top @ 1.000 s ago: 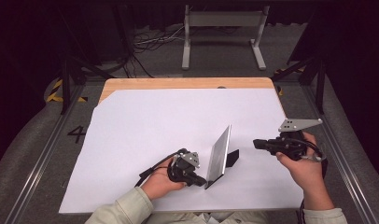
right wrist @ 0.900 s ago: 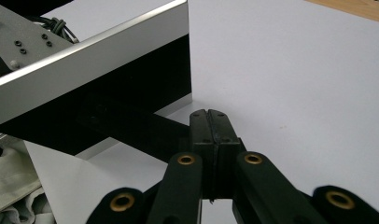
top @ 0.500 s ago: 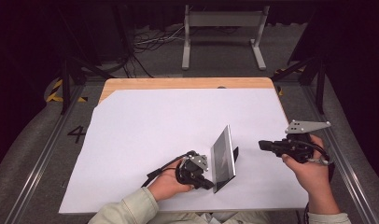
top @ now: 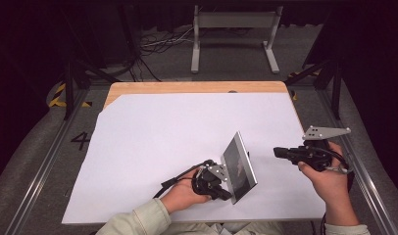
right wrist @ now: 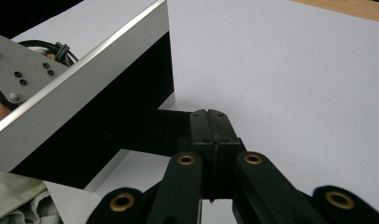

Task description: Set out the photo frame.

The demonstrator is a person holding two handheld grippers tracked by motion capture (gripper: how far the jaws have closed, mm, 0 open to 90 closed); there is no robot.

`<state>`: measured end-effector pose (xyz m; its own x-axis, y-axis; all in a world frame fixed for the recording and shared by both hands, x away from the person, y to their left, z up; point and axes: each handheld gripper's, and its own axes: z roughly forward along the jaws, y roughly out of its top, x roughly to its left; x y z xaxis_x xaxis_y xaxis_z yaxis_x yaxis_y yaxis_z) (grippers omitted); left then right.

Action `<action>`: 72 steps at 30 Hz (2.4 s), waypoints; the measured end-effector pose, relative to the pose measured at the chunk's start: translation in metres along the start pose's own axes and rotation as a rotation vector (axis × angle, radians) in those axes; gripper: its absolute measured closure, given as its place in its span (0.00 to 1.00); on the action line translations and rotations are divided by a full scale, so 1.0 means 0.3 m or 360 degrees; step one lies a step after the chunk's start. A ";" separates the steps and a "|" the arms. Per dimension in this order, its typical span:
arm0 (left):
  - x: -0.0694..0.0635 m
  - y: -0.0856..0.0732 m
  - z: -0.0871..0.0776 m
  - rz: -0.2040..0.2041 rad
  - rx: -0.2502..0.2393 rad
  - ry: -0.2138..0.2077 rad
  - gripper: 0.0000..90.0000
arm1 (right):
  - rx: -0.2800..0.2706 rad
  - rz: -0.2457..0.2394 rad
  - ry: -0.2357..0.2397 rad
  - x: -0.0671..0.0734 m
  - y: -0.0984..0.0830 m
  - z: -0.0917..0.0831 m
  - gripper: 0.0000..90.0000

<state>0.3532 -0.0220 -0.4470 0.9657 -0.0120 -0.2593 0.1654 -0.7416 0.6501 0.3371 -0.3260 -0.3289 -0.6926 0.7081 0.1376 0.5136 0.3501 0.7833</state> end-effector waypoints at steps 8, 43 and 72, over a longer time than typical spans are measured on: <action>0.003 0.027 0.024 0.0009 0.0003 -0.0010 1.00 | 0.0000 0.0011 0.0004 -0.002 -0.001 -0.001 1.00; 0.061 -0.110 -0.248 -0.0143 -0.0207 0.0249 0.89 | -0.0018 0.0170 0.0071 0.006 0.029 0.015 0.90; 0.096 -0.287 -0.437 -0.0381 -0.0393 0.0556 0.71 | 0.0132 0.0342 0.0153 0.099 0.173 0.032 0.74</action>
<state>0.3931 0.1294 -0.4170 0.8973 0.3962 -0.1945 0.3924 -0.5143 0.7626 0.3481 -0.2810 -0.2899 -0.6060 0.7114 0.3558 0.6913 0.2497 0.6781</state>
